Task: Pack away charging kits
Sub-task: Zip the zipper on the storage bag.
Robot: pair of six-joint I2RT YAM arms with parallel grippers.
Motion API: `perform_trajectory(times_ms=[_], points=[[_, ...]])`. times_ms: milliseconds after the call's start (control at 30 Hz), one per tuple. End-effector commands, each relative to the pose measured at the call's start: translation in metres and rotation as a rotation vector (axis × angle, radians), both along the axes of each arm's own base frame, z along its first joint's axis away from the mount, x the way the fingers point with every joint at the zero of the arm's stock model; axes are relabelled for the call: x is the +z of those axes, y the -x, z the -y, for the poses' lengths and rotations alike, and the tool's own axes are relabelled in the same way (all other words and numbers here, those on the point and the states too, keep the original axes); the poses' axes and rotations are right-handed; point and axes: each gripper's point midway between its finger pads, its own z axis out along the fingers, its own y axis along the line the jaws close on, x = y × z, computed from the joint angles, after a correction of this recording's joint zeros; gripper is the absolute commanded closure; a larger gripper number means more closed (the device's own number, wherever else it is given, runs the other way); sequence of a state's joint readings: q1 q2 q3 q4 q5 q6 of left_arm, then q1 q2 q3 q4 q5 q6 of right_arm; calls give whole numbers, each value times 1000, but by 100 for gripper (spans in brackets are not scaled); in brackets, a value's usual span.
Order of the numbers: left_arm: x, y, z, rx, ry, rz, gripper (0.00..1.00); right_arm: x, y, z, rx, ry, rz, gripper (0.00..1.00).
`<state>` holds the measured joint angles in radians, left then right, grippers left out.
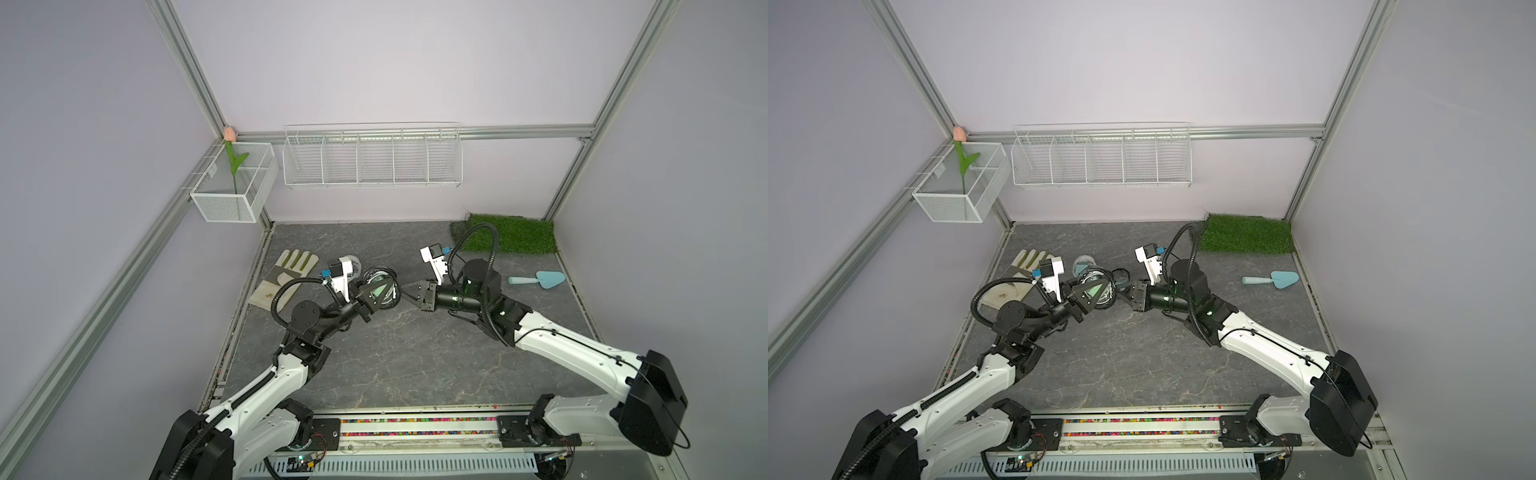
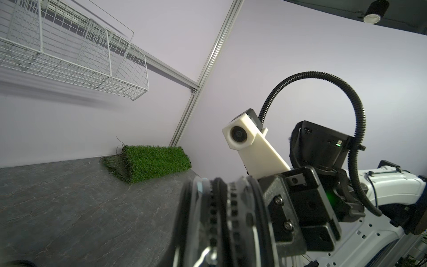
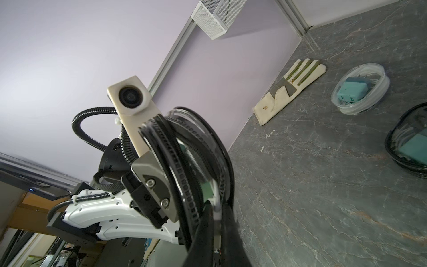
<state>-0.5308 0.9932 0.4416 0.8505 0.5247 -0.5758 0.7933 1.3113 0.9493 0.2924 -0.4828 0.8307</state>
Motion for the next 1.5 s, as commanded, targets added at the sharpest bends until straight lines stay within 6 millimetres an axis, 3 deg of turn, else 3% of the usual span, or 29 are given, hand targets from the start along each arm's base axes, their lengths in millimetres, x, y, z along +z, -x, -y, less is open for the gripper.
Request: perform_trajectory(times_ms=[0,300,433,600,733,900,967,1167,1467], points=[[-9,6,2,2,-70,15,100,37,4,-2,57,-110,29,94],[0,13,9,-75,-8,37,100,65,3,-22,211,-416,-17,93],[2,9,13,-96,17,31,100,58,-3,-33,224,-428,-47,93],[5,4,12,-76,29,24,100,48,3,-43,174,-325,-2,93],[14,6,8,-72,65,27,100,32,17,-53,107,-129,79,93],[31,9,1,-72,159,4,100,14,12,-44,-1,10,130,93],[35,7,-4,-64,204,-25,100,13,16,-47,25,6,133,93],[44,4,-8,-62,280,-10,100,21,54,-72,146,29,214,93],[58,-5,-24,47,330,-3,100,6,71,-82,207,82,206,93]])
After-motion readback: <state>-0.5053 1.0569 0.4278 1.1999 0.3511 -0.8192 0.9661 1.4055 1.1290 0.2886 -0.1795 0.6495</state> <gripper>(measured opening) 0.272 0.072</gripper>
